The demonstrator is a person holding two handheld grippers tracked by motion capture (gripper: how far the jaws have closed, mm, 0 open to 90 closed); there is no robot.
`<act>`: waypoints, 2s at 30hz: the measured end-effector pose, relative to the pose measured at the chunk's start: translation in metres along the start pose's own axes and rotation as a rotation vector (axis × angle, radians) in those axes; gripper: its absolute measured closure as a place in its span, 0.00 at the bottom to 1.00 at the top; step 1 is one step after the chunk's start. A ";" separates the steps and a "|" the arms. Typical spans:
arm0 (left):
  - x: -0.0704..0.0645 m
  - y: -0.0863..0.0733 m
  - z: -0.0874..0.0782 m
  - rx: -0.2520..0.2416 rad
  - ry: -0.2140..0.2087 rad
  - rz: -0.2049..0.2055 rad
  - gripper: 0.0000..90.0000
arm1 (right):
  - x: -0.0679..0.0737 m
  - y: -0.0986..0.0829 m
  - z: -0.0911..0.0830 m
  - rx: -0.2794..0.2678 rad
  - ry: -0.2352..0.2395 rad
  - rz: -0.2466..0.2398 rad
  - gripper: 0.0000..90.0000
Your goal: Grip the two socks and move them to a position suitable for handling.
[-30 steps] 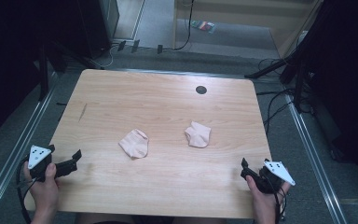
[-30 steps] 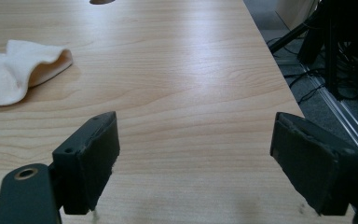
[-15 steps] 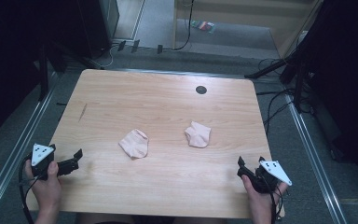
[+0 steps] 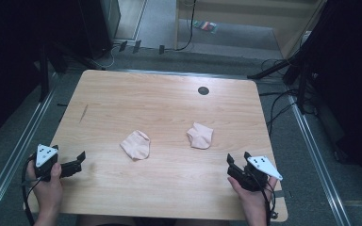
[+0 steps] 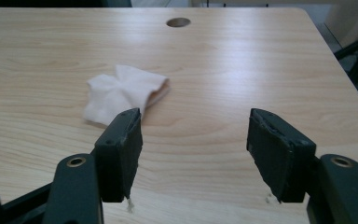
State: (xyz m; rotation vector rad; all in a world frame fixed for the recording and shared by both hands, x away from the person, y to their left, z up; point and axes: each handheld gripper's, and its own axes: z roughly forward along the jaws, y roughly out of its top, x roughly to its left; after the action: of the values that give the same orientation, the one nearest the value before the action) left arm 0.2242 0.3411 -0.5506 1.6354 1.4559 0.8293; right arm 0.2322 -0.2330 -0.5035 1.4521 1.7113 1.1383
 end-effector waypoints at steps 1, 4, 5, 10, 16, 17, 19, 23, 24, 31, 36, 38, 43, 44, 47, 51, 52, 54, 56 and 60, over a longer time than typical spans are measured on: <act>0.000 0.000 0.000 0.001 0.002 0.005 0.00 | 0.005 0.002 0.000 -0.003 0.006 -0.009 0.42; -0.001 0.000 0.000 0.001 0.003 0.008 0.00 | 0.020 0.007 0.002 -0.009 0.034 -0.039 0.45; -0.001 0.000 0.000 0.002 0.001 0.009 0.00 | 0.024 0.008 0.002 -0.008 0.043 -0.044 0.47; -0.001 0.000 0.000 0.007 -0.001 0.016 0.00 | 0.045 0.015 0.008 -0.009 0.096 -0.082 0.49; -0.002 0.000 0.000 0.008 -0.004 0.020 0.00 | 0.064 0.020 0.018 0.016 0.146 -0.093 0.51; -0.002 0.000 0.001 0.010 0.000 0.021 0.00 | 0.069 0.021 0.021 0.020 0.156 -0.097 0.51; -0.003 0.000 0.001 0.011 0.006 0.023 0.00 | 0.085 0.023 0.029 0.028 0.179 -0.109 0.49; -0.002 0.000 0.001 0.011 0.003 0.019 0.00 | 0.106 0.026 0.041 0.059 0.218 -0.130 0.47; -0.002 0.000 0.001 0.011 0.002 0.017 0.00 | 0.111 0.026 0.044 0.068 0.229 -0.133 0.46; -0.002 0.000 0.001 0.013 -0.001 0.011 0.00 | 0.142 0.031 0.057 0.108 0.276 -0.168 0.43; -0.002 0.000 0.001 0.014 0.001 0.011 0.00 | 0.161 0.031 0.066 0.128 0.306 -0.181 0.43; -0.002 0.000 0.001 0.012 0.002 0.011 0.00 | 0.163 0.031 0.068 0.131 0.307 -0.183 0.43; -0.002 0.000 0.001 0.012 -0.001 0.012 0.00 | 0.181 0.035 0.073 0.147 0.349 -0.178 0.43; -0.002 0.000 0.001 0.010 -0.003 0.012 0.00 | 0.188 0.035 0.076 0.147 0.364 -0.182 0.45; -0.001 0.000 0.001 0.009 -0.003 0.012 0.00 | 0.196 0.034 0.079 0.154 0.374 -0.189 0.47; -0.001 0.000 0.001 0.010 -0.001 0.012 0.00 | 0.205 0.031 0.085 0.165 0.389 -0.206 0.48; -0.001 0.000 0.000 0.007 0.001 0.010 0.00 | 0.211 0.029 0.089 0.178 0.399 -0.212 0.48; -0.001 0.000 0.000 0.007 0.000 0.009 0.00 | 0.216 0.027 0.094 0.180 0.400 -0.221 0.48; -0.001 0.000 0.000 0.007 0.000 0.010 0.00 | 0.222 0.026 0.099 0.186 0.401 -0.234 0.47; -0.002 0.000 0.000 0.006 -0.001 0.013 0.00 | 0.234 0.022 0.112 0.210 0.403 -0.266 0.48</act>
State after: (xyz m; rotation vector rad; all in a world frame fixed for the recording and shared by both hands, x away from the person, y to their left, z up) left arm 0.2243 0.3395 -0.5506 1.6510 1.4505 0.8316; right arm 0.2908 0.0199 -0.5152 1.1131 2.2838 1.1881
